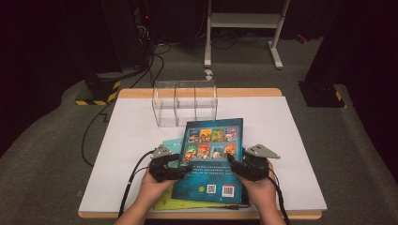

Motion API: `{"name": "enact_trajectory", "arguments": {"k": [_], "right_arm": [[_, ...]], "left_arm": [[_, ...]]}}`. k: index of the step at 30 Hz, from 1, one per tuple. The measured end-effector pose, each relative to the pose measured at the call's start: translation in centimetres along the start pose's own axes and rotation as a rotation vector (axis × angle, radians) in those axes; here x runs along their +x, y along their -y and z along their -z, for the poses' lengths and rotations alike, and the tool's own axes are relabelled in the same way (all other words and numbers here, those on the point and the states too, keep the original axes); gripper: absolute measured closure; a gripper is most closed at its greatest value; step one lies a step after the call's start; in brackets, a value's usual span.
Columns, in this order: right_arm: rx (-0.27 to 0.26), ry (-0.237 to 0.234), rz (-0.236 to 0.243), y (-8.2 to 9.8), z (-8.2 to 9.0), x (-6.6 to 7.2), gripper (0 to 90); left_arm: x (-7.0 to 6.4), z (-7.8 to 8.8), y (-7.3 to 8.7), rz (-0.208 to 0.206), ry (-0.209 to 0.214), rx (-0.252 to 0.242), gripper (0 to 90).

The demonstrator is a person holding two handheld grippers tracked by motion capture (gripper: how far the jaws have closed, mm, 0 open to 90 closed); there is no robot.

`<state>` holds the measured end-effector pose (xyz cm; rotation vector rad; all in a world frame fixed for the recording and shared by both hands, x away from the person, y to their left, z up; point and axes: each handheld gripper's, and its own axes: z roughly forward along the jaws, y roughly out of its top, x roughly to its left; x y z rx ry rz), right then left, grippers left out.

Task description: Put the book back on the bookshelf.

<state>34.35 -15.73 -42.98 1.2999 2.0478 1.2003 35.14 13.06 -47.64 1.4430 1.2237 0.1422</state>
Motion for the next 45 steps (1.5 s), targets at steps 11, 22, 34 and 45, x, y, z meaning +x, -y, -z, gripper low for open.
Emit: {"name": "enact_trajectory", "arguments": {"k": [11,22,34,45], "right_arm": [[-0.033,0.002,0.023,0.0,0.4,0.3,40.0],[-0.098,0.008,0.071,-0.1,1.1,0.8,40.0],[-0.141,0.007,0.11,-0.2,1.5,1.4,40.1],[-0.161,0.0,0.126,-0.2,1.6,1.8,40.0]], "left_arm": [[0.2,0.3,-0.1,0.016,0.017,-0.011,17.3],[0.5,0.6,-0.6,0.068,0.055,-0.017,15.5],[0.6,0.4,-0.9,0.147,0.109,-0.001,15.1],[0.8,0.6,-1.2,0.16,0.125,0.002,14.7]]}}
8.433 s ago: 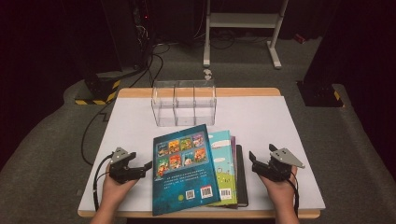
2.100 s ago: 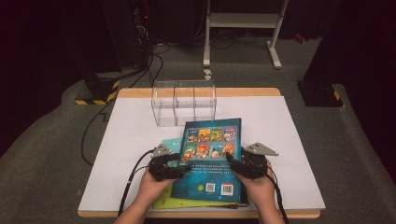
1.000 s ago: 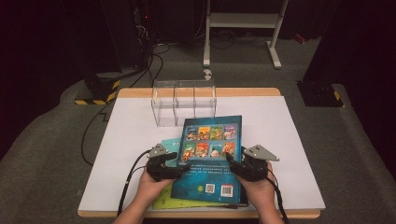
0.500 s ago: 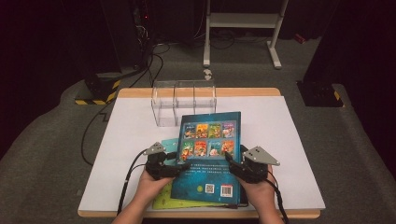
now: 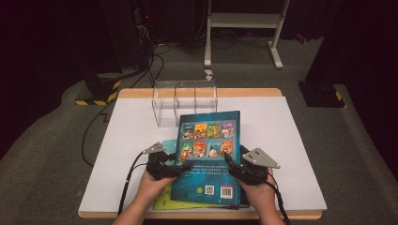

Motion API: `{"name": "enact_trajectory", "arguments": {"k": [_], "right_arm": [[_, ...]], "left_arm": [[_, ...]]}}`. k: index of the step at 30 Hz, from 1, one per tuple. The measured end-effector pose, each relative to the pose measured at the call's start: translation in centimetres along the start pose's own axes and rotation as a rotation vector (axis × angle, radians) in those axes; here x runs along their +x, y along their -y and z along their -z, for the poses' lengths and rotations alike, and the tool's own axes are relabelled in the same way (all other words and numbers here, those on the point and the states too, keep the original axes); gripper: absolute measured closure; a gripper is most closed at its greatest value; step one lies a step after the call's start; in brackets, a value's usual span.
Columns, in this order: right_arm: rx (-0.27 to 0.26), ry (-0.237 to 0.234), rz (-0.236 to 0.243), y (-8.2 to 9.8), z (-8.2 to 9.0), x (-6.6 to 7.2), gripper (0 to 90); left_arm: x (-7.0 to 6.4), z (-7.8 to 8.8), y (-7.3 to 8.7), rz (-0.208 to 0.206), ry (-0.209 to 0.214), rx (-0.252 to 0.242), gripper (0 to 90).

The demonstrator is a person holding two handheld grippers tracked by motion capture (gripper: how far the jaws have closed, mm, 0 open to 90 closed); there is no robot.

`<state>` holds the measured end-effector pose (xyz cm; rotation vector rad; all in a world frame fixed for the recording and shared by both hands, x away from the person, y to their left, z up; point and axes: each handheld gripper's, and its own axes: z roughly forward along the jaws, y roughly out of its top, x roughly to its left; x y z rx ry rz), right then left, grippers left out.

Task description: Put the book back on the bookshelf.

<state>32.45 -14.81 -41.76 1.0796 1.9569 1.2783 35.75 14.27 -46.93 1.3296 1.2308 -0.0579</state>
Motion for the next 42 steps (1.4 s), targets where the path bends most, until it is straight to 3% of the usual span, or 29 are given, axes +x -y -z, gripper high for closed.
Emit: {"name": "enact_trajectory", "arguments": {"k": [12,19,21,29,42], "right_arm": [[0.018,-0.023,-0.015,-0.6,-0.8,0.0,40.0],[0.025,-0.031,-0.011,-2.7,-1.8,0.8,44.9],[0.018,-0.031,-0.03,-3.6,-2.0,1.1,47.8],[0.004,-0.002,0.002,-6.4,-2.9,3.1,51.9],[-0.079,0.016,0.034,-8.7,-2.7,5.4,57.0]], "left_arm": [[0.0,0.6,-0.6,-0.017,-0.035,-0.012,19.0],[0.3,2.2,-2.0,-0.038,-0.067,-0.104,25.5],[0.2,2.7,-2.4,-0.045,-0.071,-0.13,28.4],[0.4,4.5,-3.9,-0.083,-0.109,-0.215,35.0],[-0.1,6.6,-5.2,-0.119,-0.128,-0.334,44.4]]}}
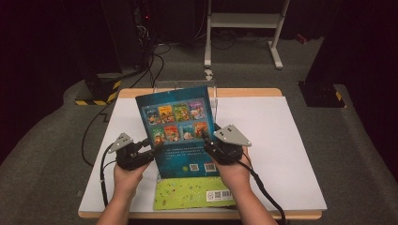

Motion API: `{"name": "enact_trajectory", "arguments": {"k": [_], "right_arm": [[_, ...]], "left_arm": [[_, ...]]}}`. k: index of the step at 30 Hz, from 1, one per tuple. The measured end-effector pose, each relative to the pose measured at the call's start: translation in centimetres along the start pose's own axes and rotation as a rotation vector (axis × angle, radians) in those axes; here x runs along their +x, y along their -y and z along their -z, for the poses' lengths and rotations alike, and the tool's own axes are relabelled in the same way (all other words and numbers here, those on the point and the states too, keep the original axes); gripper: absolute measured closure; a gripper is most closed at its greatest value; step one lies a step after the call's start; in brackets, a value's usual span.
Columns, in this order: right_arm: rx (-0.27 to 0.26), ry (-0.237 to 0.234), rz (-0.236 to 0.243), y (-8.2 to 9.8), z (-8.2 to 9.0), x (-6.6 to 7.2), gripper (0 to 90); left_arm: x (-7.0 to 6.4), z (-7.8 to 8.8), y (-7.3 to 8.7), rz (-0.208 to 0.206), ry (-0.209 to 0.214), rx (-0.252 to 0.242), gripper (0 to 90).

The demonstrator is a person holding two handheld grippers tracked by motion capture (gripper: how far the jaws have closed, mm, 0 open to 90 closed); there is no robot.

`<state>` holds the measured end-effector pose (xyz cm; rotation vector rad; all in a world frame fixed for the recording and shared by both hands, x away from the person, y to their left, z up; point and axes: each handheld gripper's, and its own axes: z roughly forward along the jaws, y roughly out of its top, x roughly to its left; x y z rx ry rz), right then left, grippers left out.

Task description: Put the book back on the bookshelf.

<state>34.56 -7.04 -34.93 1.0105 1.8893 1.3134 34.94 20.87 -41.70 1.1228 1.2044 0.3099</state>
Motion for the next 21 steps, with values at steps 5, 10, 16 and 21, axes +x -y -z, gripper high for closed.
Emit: {"name": "enact_trajectory", "arguments": {"k": [5,10,16,21], "right_arm": [[-0.027,0.002,0.01,-0.4,0.4,0.4,58.2],[-0.044,0.01,0.022,-0.7,0.7,0.6,58.2],[-0.065,0.005,0.031,-1.0,1.0,0.8,58.1],[-0.079,-0.001,0.035,-1.3,0.7,0.9,57.9]], "left_arm": [[-0.3,0.4,-0.4,-0.018,0.0,-0.024,46.8],[-0.6,0.6,-0.5,-0.043,0.0,-0.042,47.5],[-1.0,1.1,-0.9,-0.067,-0.001,-0.085,48.4],[-1.1,1.2,-1.4,-0.093,-0.009,-0.107,48.5]]}}
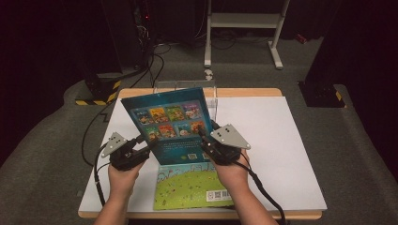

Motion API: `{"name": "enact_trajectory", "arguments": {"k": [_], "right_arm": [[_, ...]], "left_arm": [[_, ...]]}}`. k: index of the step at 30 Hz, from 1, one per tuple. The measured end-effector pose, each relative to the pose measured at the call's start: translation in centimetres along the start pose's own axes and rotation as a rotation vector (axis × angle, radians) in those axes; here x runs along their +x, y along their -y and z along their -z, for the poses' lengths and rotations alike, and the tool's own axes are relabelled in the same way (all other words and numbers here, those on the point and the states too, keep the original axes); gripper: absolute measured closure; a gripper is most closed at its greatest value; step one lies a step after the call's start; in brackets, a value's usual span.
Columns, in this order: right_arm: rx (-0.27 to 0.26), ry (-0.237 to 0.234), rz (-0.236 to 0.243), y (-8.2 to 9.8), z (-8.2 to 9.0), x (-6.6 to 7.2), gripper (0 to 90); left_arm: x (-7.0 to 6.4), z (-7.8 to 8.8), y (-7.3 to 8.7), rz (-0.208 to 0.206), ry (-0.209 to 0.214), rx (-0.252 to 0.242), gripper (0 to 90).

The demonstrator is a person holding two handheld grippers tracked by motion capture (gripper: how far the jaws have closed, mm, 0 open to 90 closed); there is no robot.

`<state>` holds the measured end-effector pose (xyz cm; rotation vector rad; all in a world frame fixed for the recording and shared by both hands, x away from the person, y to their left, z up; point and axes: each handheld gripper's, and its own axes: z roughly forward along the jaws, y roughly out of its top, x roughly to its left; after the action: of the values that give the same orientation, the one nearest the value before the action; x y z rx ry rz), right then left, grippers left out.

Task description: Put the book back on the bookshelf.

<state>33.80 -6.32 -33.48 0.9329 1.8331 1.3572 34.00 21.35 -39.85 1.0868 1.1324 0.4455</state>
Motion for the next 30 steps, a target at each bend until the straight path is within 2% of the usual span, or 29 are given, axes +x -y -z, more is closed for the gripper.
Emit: {"name": "enact_trajectory", "arguments": {"k": [4,5,6,8,14,19,22,30], "right_arm": [[-0.001,-0.009,-0.01,-0.1,-0.7,-0.1,57.6],[0.0,-0.015,-0.015,-0.1,-1.0,-0.1,57.6],[-0.001,-0.018,-0.018,0.0,-1.2,0.0,57.6],[-0.001,-0.024,-0.019,0.0,-1.7,0.2,57.6],[0.01,-0.037,-0.016,-0.5,-3.8,0.9,57.5],[0.001,-0.027,-0.014,-0.9,-5.5,1.2,57.2],[-0.001,-0.015,-0.023,-1.2,-6.2,1.1,57.1],[-0.002,0.012,-0.027,-1.3,-7.8,0.8,57.2]], "left_arm": [[0.3,0.0,-0.3,-0.031,-0.013,-0.007,48.6],[0.5,-0.1,-0.4,-0.022,-0.018,-0.015,48.6],[0.7,0.0,-0.5,-0.042,-0.02,-0.006,48.6],[1.3,0.0,-0.8,-0.05,-0.029,-0.009,48.7],[2.9,-0.2,-1.6,-0.051,-0.054,-0.019,48.6],[3.9,-1.1,-2.4,-0.069,-0.061,-0.021,48.5],[4.4,-2.0,-2.8,-0.049,-0.052,-0.026,48.5],[5.9,-3.9,-3.5,-0.067,-0.042,0.001,48.3]]}}
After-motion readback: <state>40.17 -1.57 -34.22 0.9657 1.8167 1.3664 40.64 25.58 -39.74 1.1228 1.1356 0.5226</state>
